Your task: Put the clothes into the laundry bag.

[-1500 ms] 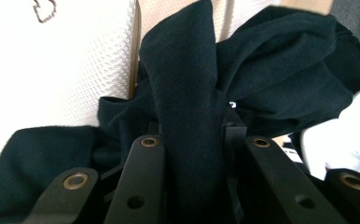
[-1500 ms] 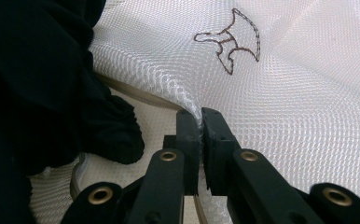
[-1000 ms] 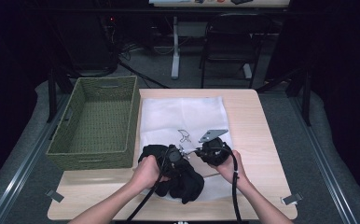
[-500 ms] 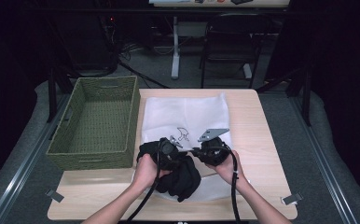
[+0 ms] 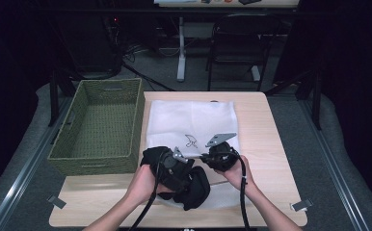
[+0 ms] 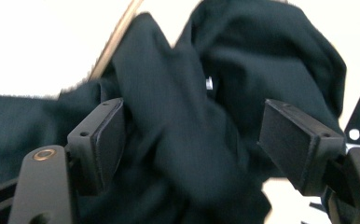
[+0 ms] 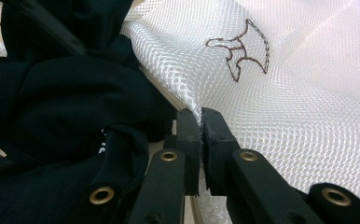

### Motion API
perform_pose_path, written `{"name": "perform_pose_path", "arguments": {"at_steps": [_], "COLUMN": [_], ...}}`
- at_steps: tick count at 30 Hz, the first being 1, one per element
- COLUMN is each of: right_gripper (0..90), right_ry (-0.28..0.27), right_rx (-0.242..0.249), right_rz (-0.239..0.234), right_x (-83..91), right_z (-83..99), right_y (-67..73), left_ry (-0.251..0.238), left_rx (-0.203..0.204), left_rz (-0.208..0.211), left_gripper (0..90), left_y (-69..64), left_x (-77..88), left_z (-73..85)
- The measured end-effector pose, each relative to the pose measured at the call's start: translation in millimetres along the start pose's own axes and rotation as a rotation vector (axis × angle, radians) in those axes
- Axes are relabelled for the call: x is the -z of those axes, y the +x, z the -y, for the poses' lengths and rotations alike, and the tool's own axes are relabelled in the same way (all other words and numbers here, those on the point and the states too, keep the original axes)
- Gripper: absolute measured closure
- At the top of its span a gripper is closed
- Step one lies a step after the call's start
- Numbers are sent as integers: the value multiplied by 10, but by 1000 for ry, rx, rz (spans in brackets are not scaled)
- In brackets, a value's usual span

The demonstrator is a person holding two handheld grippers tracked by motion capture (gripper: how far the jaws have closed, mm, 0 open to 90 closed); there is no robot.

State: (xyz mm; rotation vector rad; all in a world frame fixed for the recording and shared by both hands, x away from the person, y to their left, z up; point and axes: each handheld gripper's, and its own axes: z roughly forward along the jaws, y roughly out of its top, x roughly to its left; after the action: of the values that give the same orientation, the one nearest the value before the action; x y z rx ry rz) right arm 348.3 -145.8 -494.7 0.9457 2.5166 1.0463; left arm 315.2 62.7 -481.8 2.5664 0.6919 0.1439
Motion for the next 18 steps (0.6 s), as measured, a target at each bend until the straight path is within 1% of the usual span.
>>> {"name": "perform_pose_path", "arguments": {"at_steps": [2, 3, 4, 5, 6, 7, 8, 9, 11, 12, 13, 14, 16, 17, 18], "right_gripper": [867, 867, 868, 868, 868, 868, 868, 868, 869, 869, 869, 869, 869, 870, 870], "right_ry": [2, 2, 5, 5, 6, 11, 11, 21, 19, 19, 17, 17, 10, 4, 2], "right_rx": [11, 11, 19, 16, 13, 5, 5, 6, 19, 24, 25, 19, 19, 21, 22], "right_rz": [0, 0, 2, 1, -7, -10, -10, -7, -8, -5, -6, -3, 6, 10, 9], "right_x": [3, 3, 6, 3, -13, -35, -35, -59, -64, -70, -85, -91, -84, -79, -81], "right_z": [3, 3, -4, -8, -11, -13, -13, -15, -35, -50, -62, -64, -74, -78, -83], "right_y": [8, 8, 19, 21, 14, 14, 14, 24, 61, 74, 70, 75, 88, 91, 90], "left_ry": [13, 13, 18, 30, 39, 49, 49, 47, 37, 27, 8, -14, -44, -53, -63], "left_rx": [14, 14, 61, 62, 77, 101, 101, 112, 97, 106, 130, 149, 161, 148, 141], "left_rz": [-27, -27, -35, -23, -20, -16, -16, -23, -56, -47, -23, -7, 12, 20, 18], "left_gripper": [220, 217, 208, 208, 216, 218, 233, 233, 368, 450, 540, 595, 719, 732, 741], "left_y": [19, 19, 67, 117, 156, 198, 198, 216, 227, 259, 286, 315, 329, 317, 309], "left_x": [-13, -13, -82, -113, -167, -235, -235, -281, -319, -336, -339, -330, -298, -283, -269], "left_z": [79, 79, 148, 174, 197, 227, 227, 264, 316, 356, 385, 419, 460, 465, 459]}}
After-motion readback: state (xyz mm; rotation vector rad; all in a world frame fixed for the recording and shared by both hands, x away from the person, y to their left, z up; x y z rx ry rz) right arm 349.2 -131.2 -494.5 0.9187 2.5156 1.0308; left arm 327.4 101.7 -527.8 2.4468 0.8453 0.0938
